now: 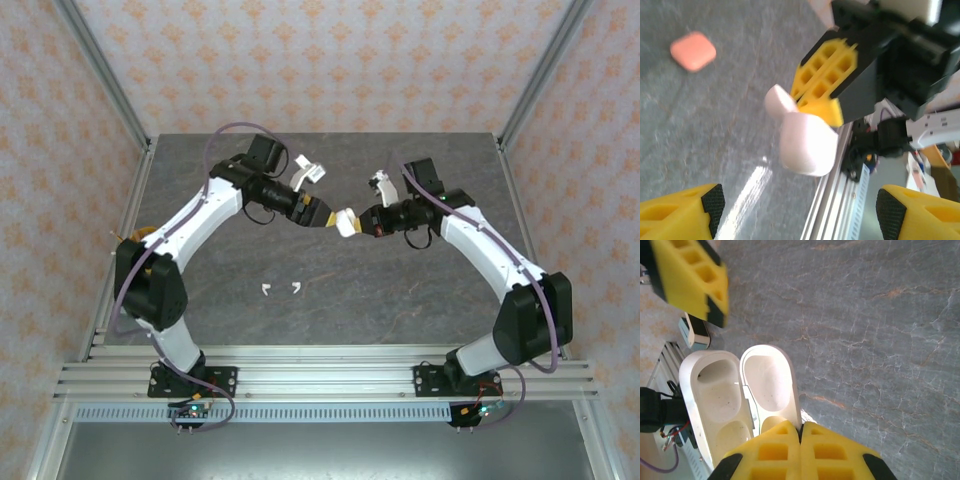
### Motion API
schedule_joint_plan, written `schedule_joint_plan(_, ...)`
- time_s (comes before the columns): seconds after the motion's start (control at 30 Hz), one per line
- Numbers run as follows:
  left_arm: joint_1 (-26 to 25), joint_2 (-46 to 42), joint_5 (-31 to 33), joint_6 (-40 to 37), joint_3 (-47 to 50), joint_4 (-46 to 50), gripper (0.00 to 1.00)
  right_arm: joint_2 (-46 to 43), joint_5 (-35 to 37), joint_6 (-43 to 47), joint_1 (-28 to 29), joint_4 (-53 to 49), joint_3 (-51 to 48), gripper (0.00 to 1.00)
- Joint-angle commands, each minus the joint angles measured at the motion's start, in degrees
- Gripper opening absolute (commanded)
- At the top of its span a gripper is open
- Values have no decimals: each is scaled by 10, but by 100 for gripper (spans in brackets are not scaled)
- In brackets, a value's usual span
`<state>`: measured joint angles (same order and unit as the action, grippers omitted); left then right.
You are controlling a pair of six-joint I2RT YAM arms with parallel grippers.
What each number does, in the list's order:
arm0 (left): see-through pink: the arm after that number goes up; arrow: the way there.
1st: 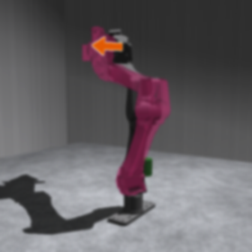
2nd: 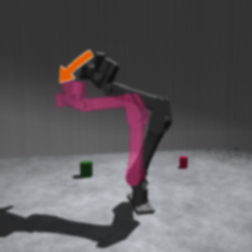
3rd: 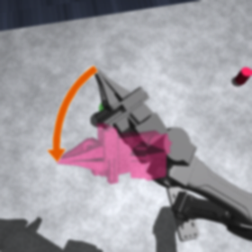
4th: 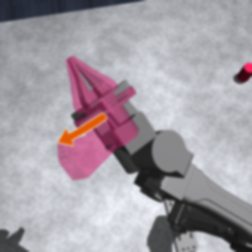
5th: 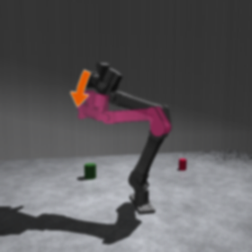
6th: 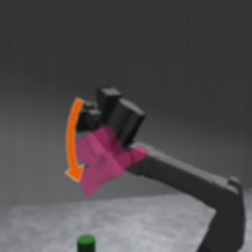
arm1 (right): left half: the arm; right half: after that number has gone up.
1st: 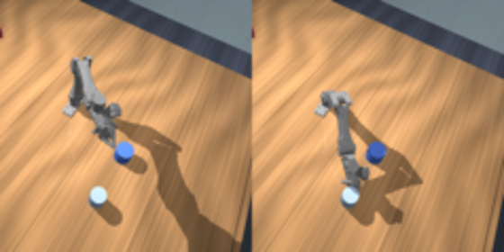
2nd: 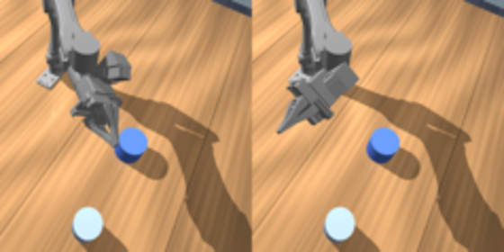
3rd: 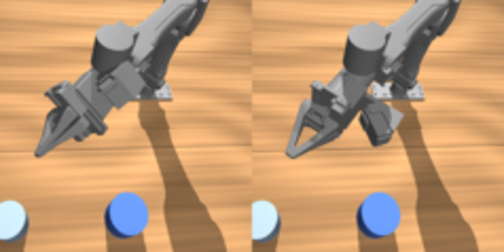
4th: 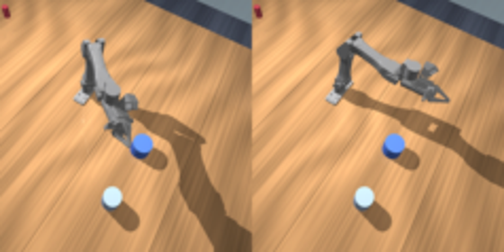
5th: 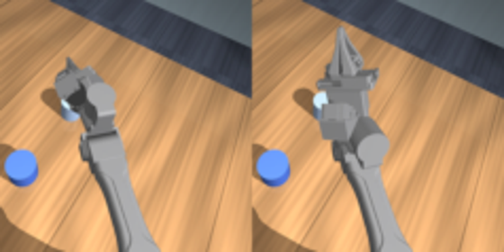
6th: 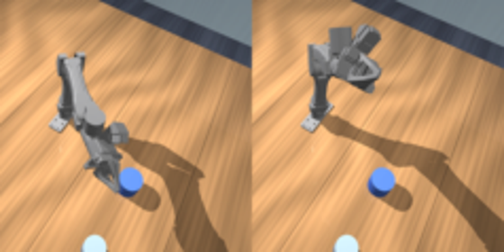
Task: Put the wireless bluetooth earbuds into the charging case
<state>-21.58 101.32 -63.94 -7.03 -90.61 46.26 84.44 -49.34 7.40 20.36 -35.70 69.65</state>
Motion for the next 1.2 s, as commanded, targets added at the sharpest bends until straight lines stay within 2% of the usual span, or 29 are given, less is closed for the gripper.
schedule_joint_plan(0.0,5,29,-53,-87,-46,122,81,11,-14,39,17,-32,25,0)
schedule_joint_plan(0.23,5,78,-107,-142,-91,193,80,34,-1,40,47,-23,28,0)
schedule_joint_plan(0.53,5,112,-140,-206,-86,254,69,46,-1,37,52,-17,47,0)
schedule_joint_plan(1.07,3,132,-146,-183,-80,216,55,60,-3,27,60,-11,66,0)
schedule_joint_plan(1.17,2,136,-146,-183,-84,216,49,61,0,27,60,-10,66,0)
